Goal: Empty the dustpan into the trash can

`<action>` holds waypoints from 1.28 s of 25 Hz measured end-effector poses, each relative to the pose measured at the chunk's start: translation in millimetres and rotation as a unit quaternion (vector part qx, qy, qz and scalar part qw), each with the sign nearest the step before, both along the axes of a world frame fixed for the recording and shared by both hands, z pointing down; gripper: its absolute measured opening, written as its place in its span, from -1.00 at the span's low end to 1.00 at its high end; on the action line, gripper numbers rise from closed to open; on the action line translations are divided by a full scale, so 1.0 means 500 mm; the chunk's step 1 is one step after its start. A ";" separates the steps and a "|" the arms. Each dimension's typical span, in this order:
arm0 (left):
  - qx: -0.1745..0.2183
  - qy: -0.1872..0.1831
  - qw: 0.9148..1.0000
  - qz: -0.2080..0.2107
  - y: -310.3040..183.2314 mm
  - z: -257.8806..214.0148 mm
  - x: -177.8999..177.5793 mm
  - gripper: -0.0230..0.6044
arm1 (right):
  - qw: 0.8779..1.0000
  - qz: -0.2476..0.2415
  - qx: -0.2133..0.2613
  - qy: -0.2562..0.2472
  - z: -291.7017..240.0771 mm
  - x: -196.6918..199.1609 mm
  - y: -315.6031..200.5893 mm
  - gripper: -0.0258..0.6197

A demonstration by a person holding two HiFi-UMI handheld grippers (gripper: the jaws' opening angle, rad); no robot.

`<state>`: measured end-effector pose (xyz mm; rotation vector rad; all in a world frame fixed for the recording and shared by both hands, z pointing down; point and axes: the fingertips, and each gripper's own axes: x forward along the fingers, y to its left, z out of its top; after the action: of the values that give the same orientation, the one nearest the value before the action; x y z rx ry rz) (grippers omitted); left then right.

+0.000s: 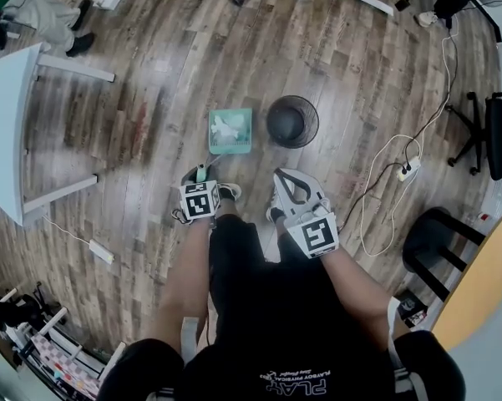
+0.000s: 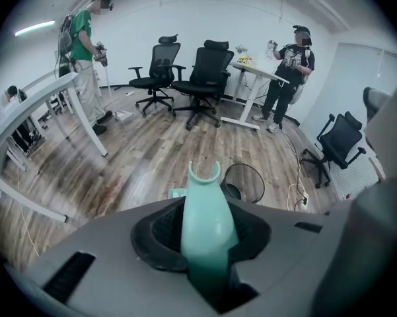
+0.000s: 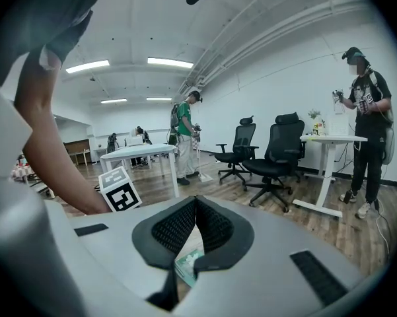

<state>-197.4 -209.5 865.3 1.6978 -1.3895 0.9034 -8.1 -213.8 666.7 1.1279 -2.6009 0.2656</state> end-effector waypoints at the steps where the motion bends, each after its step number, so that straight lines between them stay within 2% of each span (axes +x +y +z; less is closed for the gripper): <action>1: 0.002 -0.004 1.000 0.000 0.005 0.001 0.000 -0.58 | 1.000 -0.005 0.005 0.002 -0.004 0.002 0.008 -0.85; 4: 0.011 -0.022 1.000 0.004 0.021 0.000 -0.002 -0.61 | 1.000 -0.019 0.011 0.002 -0.016 0.009 0.032 -0.85; 8: 0.017 -0.032 0.999 -0.018 0.045 -0.027 -0.006 -0.61 | 1.000 -0.029 0.009 -0.008 -0.024 0.022 0.054 -0.85; 14: 0.044 -0.052 0.998 0.011 0.095 -0.127 0.028 -0.61 | 0.999 -0.002 -0.004 -0.032 -0.026 0.057 0.073 -0.85; 19: 0.066 -0.064 0.996 0.019 0.155 -0.203 0.035 -0.61 | 0.999 0.005 0.017 -0.037 -0.058 0.060 0.102 -0.85; 25: 0.104 -0.059 0.993 0.020 0.209 -0.293 0.024 -0.61 | 0.998 0.027 0.043 -0.021 -0.125 0.074 0.144 -0.85; 32: 0.160 -0.072 0.981 0.081 0.280 -0.365 0.024 -0.61 | 0.994 0.081 0.078 -0.003 -0.183 0.126 0.214 -0.85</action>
<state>-185.2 -69.2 682.8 2.0439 -1.5775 0.9474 55.0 -107.0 575.0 1.3971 -2.5753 0.1013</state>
